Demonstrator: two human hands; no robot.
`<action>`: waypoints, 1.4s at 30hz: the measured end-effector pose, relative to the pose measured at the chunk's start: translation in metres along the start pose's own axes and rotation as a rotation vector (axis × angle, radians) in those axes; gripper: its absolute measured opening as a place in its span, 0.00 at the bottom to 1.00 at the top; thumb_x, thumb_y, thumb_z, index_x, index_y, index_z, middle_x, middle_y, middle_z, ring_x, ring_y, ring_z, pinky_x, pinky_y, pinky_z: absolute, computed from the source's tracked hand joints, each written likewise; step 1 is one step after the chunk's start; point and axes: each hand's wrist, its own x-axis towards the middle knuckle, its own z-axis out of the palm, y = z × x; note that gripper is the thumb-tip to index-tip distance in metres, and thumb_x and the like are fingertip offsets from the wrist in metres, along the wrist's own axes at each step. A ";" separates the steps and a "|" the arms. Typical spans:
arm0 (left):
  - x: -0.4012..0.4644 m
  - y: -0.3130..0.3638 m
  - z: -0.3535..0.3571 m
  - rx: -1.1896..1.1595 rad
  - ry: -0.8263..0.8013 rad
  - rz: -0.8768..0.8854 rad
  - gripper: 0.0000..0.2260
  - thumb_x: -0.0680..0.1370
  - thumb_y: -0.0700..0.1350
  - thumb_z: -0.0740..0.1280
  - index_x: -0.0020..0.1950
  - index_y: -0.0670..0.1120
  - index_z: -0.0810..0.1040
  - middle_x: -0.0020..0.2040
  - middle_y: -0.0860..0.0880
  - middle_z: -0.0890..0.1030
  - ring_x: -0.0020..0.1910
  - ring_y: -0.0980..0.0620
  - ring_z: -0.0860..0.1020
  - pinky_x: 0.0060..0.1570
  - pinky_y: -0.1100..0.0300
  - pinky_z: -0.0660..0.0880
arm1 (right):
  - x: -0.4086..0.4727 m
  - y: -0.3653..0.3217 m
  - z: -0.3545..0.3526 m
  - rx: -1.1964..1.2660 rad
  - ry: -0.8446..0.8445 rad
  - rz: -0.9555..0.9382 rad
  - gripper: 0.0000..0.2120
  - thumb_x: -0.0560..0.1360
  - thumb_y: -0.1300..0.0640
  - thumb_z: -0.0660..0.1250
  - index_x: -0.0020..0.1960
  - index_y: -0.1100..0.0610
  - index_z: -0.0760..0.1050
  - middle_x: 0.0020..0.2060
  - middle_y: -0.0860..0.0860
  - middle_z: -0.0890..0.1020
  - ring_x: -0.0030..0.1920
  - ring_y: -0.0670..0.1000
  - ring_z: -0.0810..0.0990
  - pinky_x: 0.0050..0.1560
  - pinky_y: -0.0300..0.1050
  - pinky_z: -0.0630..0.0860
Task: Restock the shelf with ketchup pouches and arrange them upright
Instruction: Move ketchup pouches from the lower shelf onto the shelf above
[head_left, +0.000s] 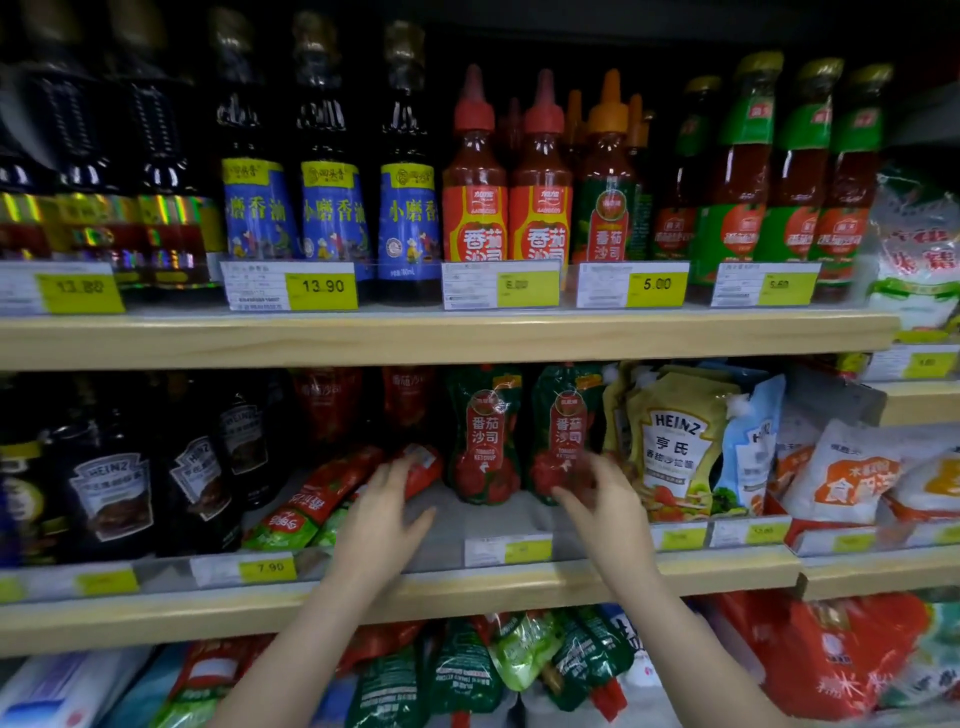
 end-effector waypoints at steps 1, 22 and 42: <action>-0.006 -0.013 -0.009 0.009 -0.018 0.019 0.23 0.74 0.46 0.69 0.68 0.44 0.69 0.62 0.45 0.74 0.60 0.44 0.74 0.55 0.53 0.73 | -0.007 -0.004 0.003 -0.034 -0.039 -0.055 0.22 0.73 0.52 0.69 0.65 0.56 0.70 0.58 0.53 0.77 0.51 0.54 0.79 0.48 0.50 0.77; 0.004 -0.080 -0.050 0.031 -0.422 -0.067 0.20 0.78 0.56 0.62 0.70 0.56 0.69 0.71 0.52 0.69 0.70 0.51 0.66 0.68 0.52 0.64 | -0.037 -0.041 0.055 -0.302 -0.188 -0.305 0.12 0.77 0.50 0.61 0.38 0.50 0.78 0.34 0.48 0.82 0.38 0.52 0.80 0.47 0.47 0.74; -0.044 -0.104 -0.071 0.451 0.064 0.236 0.20 0.78 0.52 0.55 0.47 0.45 0.84 0.46 0.48 0.85 0.41 0.49 0.83 0.35 0.60 0.77 | 0.031 -0.096 0.116 -0.086 -0.972 -0.527 0.24 0.71 0.53 0.71 0.66 0.45 0.71 0.74 0.47 0.61 0.73 0.48 0.55 0.72 0.45 0.50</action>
